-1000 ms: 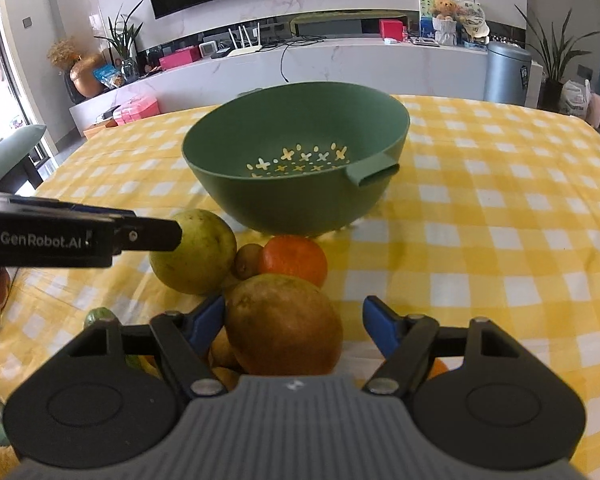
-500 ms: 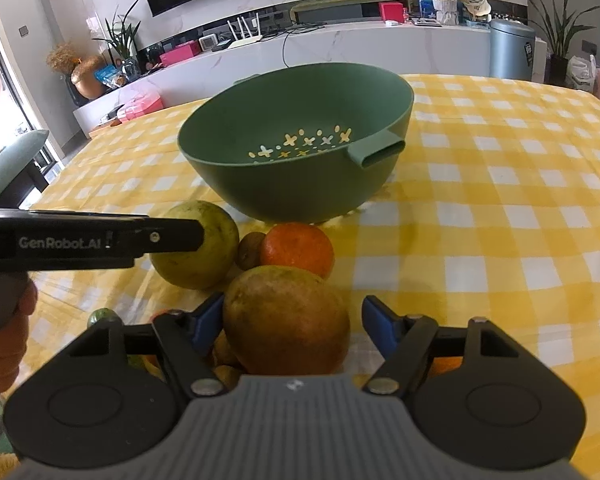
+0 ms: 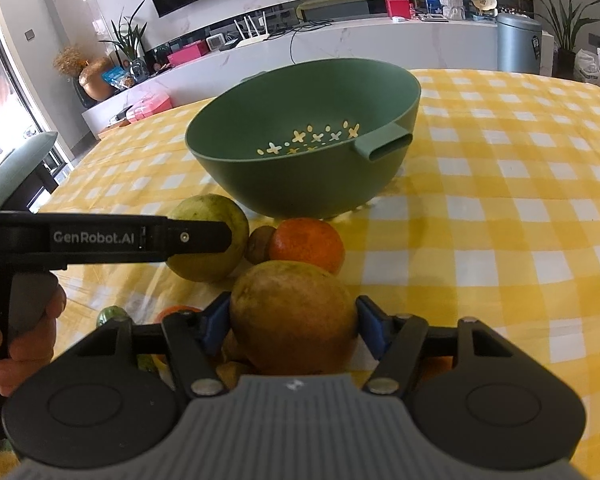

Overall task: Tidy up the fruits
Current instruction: 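Grasp the green pear with the left tool while the right tool grasps the brown apple, then lift the pear with the left tool while the right tool lifts the apple over the colander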

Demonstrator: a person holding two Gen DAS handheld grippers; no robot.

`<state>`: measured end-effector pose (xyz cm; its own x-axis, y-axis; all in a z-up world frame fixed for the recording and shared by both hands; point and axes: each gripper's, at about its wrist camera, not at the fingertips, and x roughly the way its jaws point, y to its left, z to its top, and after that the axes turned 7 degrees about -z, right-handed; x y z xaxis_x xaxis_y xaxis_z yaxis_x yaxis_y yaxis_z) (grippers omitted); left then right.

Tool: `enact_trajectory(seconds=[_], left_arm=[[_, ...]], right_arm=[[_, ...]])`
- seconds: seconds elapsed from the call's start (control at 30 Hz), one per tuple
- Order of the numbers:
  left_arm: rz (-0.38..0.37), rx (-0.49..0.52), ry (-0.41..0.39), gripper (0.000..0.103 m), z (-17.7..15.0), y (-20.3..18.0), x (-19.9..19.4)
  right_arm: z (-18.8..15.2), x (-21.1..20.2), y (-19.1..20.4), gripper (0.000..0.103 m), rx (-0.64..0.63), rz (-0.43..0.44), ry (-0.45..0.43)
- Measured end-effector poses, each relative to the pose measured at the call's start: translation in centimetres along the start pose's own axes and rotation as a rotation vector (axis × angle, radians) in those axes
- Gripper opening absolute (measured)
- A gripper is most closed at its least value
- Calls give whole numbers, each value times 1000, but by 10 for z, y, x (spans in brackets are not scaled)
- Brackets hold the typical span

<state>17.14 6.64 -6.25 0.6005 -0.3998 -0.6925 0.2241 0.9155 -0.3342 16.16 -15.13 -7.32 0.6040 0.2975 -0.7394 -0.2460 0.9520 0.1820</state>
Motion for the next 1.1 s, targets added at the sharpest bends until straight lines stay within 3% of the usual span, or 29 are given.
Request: enact_trajectory(seconds=[0.47, 0.77, 1.1], left_arm=[[18, -4, -42, 77, 0, -5, -12], [36, 5, -14, 78, -1, -5, -5], [35, -85, 45, 80, -4, 11, 10]], right_arm=[[2, -7, -7, 63, 16, -24, -52], [2, -4, -7, 63, 16, -34, -38], [2, 0, -10, 63, 46, -39, -25]])
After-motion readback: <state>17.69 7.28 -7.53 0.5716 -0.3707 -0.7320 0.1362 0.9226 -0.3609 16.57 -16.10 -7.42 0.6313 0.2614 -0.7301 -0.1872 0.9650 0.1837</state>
